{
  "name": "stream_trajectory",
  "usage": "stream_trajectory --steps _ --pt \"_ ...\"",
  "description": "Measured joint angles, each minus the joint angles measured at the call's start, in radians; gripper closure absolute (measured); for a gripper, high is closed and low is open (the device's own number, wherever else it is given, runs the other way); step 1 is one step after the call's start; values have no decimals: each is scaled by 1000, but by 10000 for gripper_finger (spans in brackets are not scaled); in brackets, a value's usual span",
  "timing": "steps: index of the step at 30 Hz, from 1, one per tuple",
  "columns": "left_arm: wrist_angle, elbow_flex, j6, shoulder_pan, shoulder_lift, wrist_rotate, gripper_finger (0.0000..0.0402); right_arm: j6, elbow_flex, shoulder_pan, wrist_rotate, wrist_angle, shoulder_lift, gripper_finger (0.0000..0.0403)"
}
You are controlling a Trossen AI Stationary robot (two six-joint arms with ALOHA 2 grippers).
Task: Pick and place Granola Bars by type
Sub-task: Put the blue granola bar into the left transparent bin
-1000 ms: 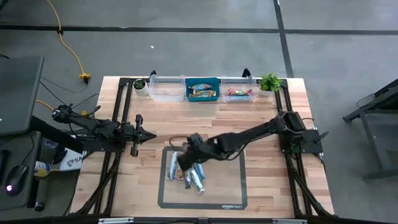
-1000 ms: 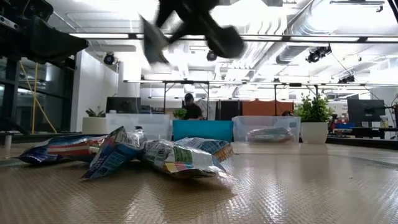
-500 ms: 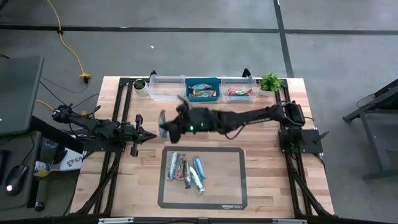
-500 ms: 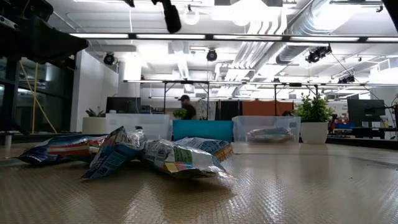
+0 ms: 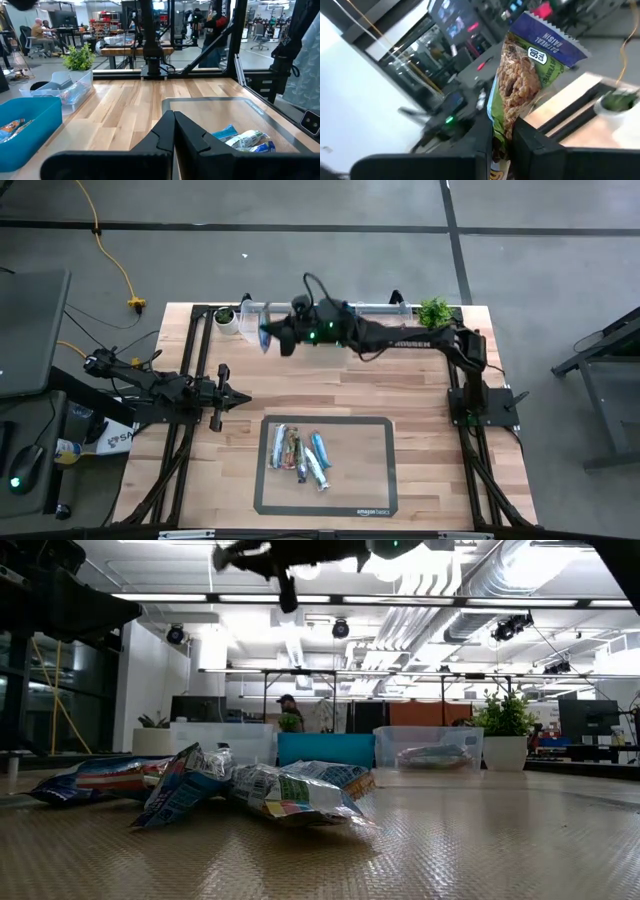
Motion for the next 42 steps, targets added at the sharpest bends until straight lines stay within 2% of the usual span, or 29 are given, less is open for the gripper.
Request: stream_trajectory --steps 6,10,19,28,31,34,42 --pt "0 0 0 0 0 0 400 -100 0 -109 -67 75 0 371" --pt "0 0 0 0 0 0 400 -157 0 -167 -151 126 0 371" --pt "0 0 0 0 0 0 400 -434 0 -227 -315 255 0 371" --pt "0 0 0 0 0 0 400 -460 10 -276 -378 242 0 370" --pt "0 0 0 0 0 0 400 -523 88 -280 -385 130 13 370" --pt "0 0 0 0 0 0 400 -611 229 -278 -388 -34 58 370" --pt "0 0 0 0 0 0 400 -669 640 -291 -390 -319 284 370"
